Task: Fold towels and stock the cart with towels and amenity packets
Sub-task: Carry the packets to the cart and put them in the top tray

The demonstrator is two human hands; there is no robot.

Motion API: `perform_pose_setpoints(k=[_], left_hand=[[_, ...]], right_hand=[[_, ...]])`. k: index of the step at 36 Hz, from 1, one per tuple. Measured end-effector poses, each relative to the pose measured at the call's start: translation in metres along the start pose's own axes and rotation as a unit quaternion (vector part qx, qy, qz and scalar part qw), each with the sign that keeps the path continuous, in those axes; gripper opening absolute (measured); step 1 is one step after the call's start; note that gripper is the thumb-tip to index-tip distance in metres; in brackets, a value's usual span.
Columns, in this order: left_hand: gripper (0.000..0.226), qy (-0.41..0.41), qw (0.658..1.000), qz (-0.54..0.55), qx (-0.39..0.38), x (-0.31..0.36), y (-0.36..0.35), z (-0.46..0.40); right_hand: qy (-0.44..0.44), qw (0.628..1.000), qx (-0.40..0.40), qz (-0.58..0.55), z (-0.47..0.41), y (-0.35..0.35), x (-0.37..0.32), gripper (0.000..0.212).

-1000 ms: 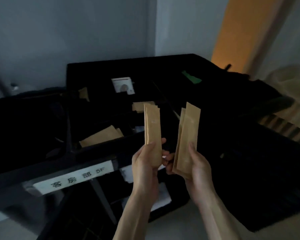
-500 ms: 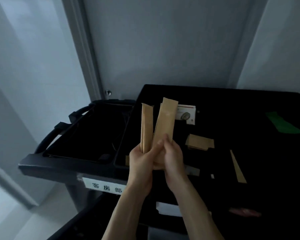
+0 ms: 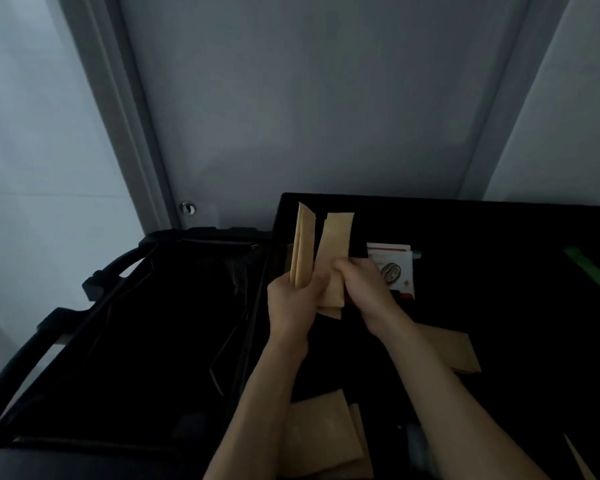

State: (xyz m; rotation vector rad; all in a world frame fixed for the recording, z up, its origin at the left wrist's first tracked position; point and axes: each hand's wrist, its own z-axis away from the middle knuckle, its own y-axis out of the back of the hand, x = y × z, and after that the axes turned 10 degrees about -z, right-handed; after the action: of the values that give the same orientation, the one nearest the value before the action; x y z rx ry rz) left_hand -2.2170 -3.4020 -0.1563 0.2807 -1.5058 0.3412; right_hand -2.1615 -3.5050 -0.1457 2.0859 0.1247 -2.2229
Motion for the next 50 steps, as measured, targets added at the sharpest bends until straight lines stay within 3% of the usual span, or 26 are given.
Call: perform_pose_setpoints(k=[3,6,13,17,20,28,31,34,37,42,44,48,50], left_hand=[[0.032,0.005,0.997,-0.070,0.014,0.001,0.001,-0.021],[0.026,0.015,0.993,-0.114,0.034,0.000,0.004,-0.039],[0.023,-0.036,0.964,-0.247,0.089,0.000,-0.006,-0.057],[0.019,-0.033,0.967,-0.228,0.105,0.000,-0.010,-0.065],[0.020,-0.038,0.968,-0.219,0.116,-0.002,-0.012,-0.068],[0.023,-0.026,0.974,-0.177,0.140,-0.008,-0.011,-0.072],[0.022,-0.019,0.979,-0.153,0.136,-0.008,-0.012,-0.073],[0.022,-0.022,0.980,-0.147,0.134,-0.007,-0.012,-0.074],[0.022,-0.032,0.978,-0.155,0.136,-0.006,-0.013,-0.073],[0.022,-0.026,0.979,-0.147,0.137,-0.006,-0.012,-0.073],[0.022,-0.023,0.981,-0.133,0.140,-0.006,-0.011,-0.073],[0.018,-0.010,0.988,-0.085,0.126,-0.006,-0.011,-0.073],[0.015,-0.011,0.991,-0.067,0.119,-0.004,-0.011,-0.073]], right_hand=[[-0.029,0.999,-0.008,0.023,-0.029,-0.005,0.006,0.038],[-0.058,0.997,-0.027,0.030,-0.059,-0.010,0.011,0.047],[-0.104,0.992,-0.062,0.029,-0.111,-0.016,0.019,0.031],[-0.113,0.991,-0.067,0.030,-0.126,-0.022,0.027,0.026],[-0.110,0.989,-0.087,0.052,-0.131,-0.029,0.034,0.008],[-0.055,0.967,-0.164,0.184,-0.142,-0.041,0.050,0.012],[-0.004,0.950,-0.176,0.258,-0.145,-0.045,0.051,0.024],[0.017,0.931,-0.185,0.315,-0.148,-0.053,0.057,0.022],[0.014,0.904,-0.210,0.372,-0.148,-0.060,0.063,0.016],[-0.016,0.846,-0.267,0.461,-0.155,-0.059,0.060,0.025],[-0.019,0.860,-0.245,0.448,-0.161,-0.054,0.054,0.029],[0.045,0.897,-0.123,0.421,-0.170,-0.044,0.043,0.040],[0.072,0.891,-0.137,0.427,-0.170,-0.047,0.046,0.047]])
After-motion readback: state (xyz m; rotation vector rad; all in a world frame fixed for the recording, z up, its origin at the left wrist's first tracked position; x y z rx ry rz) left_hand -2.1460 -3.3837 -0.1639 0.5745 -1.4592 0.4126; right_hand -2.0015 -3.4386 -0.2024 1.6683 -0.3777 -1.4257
